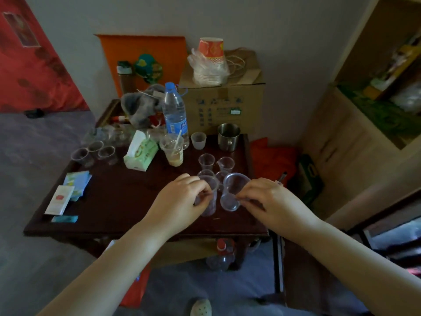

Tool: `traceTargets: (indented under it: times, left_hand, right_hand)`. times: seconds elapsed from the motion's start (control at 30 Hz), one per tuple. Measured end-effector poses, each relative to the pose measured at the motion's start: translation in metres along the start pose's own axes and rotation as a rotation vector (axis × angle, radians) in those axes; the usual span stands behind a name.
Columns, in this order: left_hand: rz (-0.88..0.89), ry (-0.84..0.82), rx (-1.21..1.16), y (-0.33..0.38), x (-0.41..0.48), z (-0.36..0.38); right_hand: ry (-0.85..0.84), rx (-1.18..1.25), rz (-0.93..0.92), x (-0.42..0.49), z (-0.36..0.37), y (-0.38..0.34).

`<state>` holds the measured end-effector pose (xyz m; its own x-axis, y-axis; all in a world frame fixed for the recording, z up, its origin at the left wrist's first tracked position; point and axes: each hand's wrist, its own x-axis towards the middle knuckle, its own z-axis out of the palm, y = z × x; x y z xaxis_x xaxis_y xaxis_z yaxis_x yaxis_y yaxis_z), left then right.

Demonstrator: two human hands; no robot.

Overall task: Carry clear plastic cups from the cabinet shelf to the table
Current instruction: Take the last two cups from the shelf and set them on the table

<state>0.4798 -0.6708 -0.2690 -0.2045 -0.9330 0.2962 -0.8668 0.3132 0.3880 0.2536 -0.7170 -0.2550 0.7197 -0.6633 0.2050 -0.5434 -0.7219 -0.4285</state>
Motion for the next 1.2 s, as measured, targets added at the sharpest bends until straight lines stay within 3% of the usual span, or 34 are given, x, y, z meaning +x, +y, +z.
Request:
traceTargets:
  times: [0.27,0.7,1.2]
  left_hand:
    - [0.005,-0.04,-0.076,-0.054,0.021,0.056]
    - [-0.04,-0.171,0.059,-0.092,0.036,0.139]
    - [-0.08,-0.202,0.015,-0.108,0.035,0.176]
  right_hand:
    - [-0.1,-0.083,0.15,0.03,0.053,0.034]
    - [-0.296,-0.171,0.368,0.055,0.125,0.087]
    - [-0.208,-0.096,0.411,0.048,0.167,0.112]
